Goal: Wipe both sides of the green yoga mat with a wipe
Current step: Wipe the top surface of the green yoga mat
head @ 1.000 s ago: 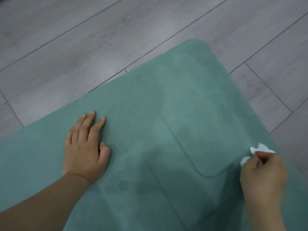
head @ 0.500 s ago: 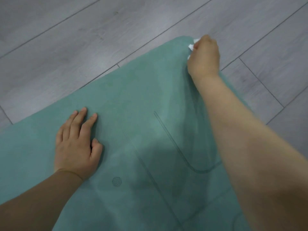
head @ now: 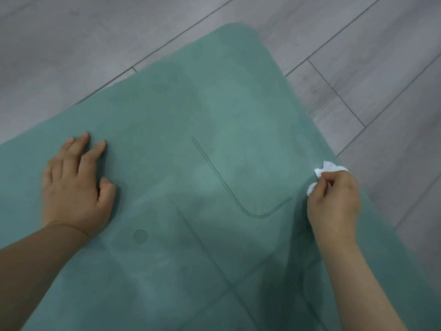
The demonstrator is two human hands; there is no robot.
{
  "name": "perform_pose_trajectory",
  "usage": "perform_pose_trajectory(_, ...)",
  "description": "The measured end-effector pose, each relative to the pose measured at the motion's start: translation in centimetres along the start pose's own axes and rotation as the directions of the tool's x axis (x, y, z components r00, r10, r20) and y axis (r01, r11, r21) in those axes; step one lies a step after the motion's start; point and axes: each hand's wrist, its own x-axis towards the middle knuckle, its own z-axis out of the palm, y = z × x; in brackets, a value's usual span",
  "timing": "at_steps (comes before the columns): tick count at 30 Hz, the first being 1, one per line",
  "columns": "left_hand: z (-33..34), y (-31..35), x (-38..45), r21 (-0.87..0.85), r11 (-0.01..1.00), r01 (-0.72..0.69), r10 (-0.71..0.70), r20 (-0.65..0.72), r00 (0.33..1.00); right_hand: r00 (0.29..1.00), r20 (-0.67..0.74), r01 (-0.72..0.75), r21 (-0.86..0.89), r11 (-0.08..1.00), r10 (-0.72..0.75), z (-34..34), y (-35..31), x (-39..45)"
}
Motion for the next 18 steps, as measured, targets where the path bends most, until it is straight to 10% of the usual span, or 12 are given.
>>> perform_pose_trajectory(4, 0.1, 0.0, -0.1, -0.006, 1.000, 0.003, -0.003, -0.014, 1.000, 0.994, 0.019, -0.112, -0.021, 0.994, 0.112, -1.7, -1.2, -1.3)
perform_pose_trajectory(8, 0.1, 0.1, -0.2, 0.015, 1.000, 0.015, -0.015, -0.015, 1.000, 0.965, -0.122, 0.253, 0.230, 0.940, -0.230, 1.5, -10.9, -1.0)
perform_pose_trajectory(12, 0.0, -0.1, -0.2, 0.020, 1.000, 0.008, -0.008, -0.012, 1.000, 0.839, 0.080, 0.497, 0.289, 0.818, -0.538, 10.4, -19.1, -3.2)
perform_pose_trajectory(18, 0.0, -0.2, -0.2, 0.017, 1.000, -0.012, 0.012, -0.030, 0.999, 0.800, 0.085, 0.579, 0.151, 0.801, -0.594, 13.4, -19.2, -4.4)
